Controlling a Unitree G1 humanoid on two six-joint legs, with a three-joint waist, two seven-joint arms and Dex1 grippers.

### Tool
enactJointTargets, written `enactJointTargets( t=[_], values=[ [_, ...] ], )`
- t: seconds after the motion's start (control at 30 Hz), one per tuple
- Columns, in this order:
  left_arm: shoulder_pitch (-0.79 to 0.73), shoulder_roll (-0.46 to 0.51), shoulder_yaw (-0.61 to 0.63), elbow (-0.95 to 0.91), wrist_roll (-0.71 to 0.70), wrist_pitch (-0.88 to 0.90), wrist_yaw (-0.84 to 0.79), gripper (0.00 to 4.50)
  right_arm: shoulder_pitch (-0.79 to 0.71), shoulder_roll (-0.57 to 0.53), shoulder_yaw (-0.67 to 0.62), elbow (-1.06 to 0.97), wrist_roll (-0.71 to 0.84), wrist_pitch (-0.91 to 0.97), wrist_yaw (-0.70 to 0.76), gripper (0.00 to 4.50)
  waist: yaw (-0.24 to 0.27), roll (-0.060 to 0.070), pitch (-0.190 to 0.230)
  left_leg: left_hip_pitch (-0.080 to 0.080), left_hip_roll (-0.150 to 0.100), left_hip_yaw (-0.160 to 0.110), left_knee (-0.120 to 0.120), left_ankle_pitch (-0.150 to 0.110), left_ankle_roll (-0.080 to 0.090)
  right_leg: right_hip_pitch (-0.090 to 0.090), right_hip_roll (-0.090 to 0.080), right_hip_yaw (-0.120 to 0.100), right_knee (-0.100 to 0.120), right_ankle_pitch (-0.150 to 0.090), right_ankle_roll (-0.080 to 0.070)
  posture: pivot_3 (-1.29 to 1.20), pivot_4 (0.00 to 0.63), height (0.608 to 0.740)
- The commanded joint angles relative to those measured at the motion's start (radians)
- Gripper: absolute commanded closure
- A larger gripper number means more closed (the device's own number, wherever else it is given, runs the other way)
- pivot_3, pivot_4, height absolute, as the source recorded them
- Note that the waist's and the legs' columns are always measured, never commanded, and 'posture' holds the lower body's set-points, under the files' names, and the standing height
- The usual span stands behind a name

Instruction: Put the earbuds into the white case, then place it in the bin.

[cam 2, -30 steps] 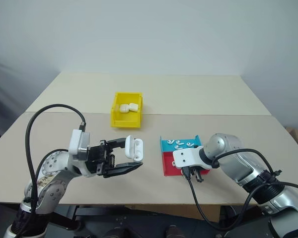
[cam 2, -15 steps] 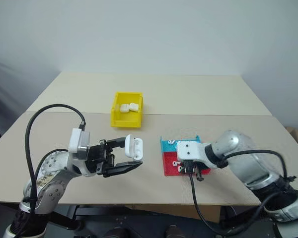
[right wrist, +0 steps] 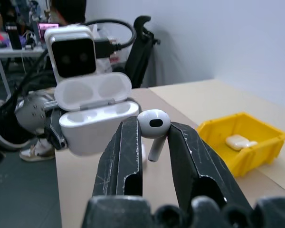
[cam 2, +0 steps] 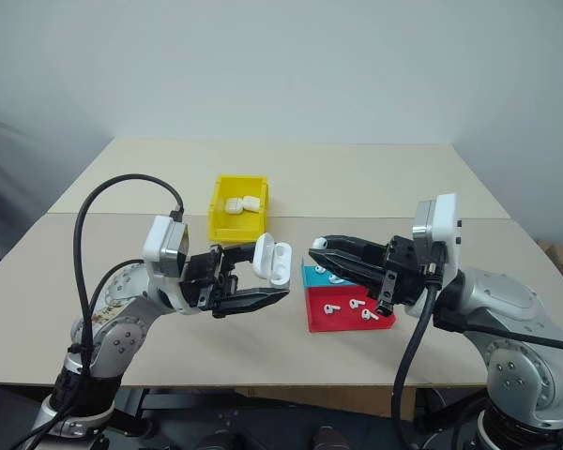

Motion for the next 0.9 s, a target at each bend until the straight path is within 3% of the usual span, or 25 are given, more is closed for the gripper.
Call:
enactJointTargets(
  t=[0.03, 0.37, 0.9],
  values=[
    [-0.052, 0.003, -0.008, -0.016, -0.008, 0.050, 0.026, 1.73, -0.056, 0.029, 0.015, -0.025, 0.094, -0.036, -0.121, 3.88, 0.000, 0.000, 0.000, 0.000, 0.000, 0.000, 0.000, 0.000, 0.000, 0.000, 0.000, 0.000, 0.000, 0.000, 0.000, 0.00, 0.150, 0.740],
    [-0.047, -0.004, 0.003, -0.060, -0.016, 0.095, 0.077, 1.73, -0.064, 0.024, 0.106, -0.025, 0.226, -0.089, -0.236, 3.88, 0.000, 0.000, 0.000, -0.001, 0.000, -0.001, 0.000, 0.000, 0.000, 0.000, 0.000, 0.000, 0.000, 0.000, 0.000, 0.00, 0.150, 0.740],
    [-0.027, -0.024, 0.016, -0.072, 0.003, 0.038, 0.072, 1.73, 0.011, -0.071, 0.213, 0.022, 0.089, -0.198, -0.216, 3.88, 0.001, 0.000, 0.000, -0.001, 0.000, -0.001, 0.000, 0.000, 0.000, -0.001, 0.000, 0.000, -0.001, 0.000, 0.000, 0.00, 0.150, 0.740]
  ],
)
